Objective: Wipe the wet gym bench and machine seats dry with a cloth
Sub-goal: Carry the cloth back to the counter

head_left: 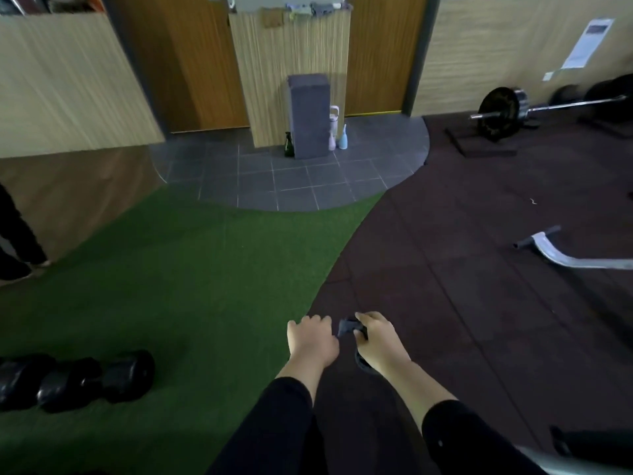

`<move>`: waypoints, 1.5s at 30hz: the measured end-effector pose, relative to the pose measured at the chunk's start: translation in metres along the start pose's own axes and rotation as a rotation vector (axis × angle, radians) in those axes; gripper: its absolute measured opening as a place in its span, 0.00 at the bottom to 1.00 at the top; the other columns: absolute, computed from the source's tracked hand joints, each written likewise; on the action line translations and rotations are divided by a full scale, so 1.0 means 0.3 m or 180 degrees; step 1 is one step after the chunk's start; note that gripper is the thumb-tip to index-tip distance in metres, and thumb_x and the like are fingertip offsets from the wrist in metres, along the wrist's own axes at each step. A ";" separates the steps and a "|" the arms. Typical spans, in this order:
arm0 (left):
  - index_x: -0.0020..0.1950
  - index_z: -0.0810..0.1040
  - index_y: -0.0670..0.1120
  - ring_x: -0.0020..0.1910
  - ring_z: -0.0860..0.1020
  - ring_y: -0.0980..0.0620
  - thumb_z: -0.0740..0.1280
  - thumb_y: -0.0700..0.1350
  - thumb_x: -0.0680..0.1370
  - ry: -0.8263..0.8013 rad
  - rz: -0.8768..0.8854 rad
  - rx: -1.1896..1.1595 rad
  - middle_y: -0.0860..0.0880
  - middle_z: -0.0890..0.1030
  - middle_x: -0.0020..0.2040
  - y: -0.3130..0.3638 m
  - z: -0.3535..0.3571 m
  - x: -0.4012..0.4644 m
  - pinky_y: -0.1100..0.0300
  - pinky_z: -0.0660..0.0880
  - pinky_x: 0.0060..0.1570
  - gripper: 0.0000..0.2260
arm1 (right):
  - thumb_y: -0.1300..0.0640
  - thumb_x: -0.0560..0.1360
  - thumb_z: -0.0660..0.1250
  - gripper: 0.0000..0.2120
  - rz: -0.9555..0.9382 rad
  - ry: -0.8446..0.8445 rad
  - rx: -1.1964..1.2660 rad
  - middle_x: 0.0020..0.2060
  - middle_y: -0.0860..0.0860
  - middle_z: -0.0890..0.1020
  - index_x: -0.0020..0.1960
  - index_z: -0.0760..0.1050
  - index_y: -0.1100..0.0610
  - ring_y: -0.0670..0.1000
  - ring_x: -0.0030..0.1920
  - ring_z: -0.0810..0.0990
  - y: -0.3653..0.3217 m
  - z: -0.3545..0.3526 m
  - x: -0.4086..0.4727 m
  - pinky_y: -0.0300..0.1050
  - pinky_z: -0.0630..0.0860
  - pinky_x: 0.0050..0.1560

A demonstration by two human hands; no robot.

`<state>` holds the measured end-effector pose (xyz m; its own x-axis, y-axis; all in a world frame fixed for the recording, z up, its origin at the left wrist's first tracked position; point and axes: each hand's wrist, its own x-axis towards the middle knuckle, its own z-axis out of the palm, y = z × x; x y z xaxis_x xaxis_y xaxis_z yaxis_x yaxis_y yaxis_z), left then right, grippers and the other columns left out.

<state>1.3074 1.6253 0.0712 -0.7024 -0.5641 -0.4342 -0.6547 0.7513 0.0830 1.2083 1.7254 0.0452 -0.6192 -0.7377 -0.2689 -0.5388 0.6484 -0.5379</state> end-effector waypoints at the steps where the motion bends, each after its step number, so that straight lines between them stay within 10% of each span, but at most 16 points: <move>1: 0.71 0.67 0.48 0.66 0.70 0.46 0.56 0.52 0.81 -0.0010 -0.0007 0.0037 0.47 0.73 0.67 -0.029 -0.038 0.080 0.48 0.65 0.64 0.19 | 0.58 0.80 0.59 0.20 0.0003 0.0010 0.0032 0.67 0.52 0.69 0.71 0.66 0.58 0.55 0.66 0.69 -0.023 -0.010 0.087 0.44 0.68 0.65; 45: 0.74 0.64 0.47 0.65 0.71 0.46 0.55 0.51 0.82 -0.0049 0.0022 -0.0037 0.48 0.73 0.67 -0.477 -1.611 3.163 0.48 0.65 0.66 0.21 | 0.60 0.79 0.59 0.20 -0.0310 0.0098 -0.0091 0.67 0.55 0.70 0.71 0.67 0.60 0.56 0.65 0.70 -0.449 -0.882 3.444 0.44 0.68 0.64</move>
<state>0.5996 0.8170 0.0809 -0.7027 -0.5534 -0.4472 -0.6530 0.7512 0.0964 0.4899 0.9256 0.0512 -0.5801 -0.7917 -0.1915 -0.6132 0.5792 -0.5372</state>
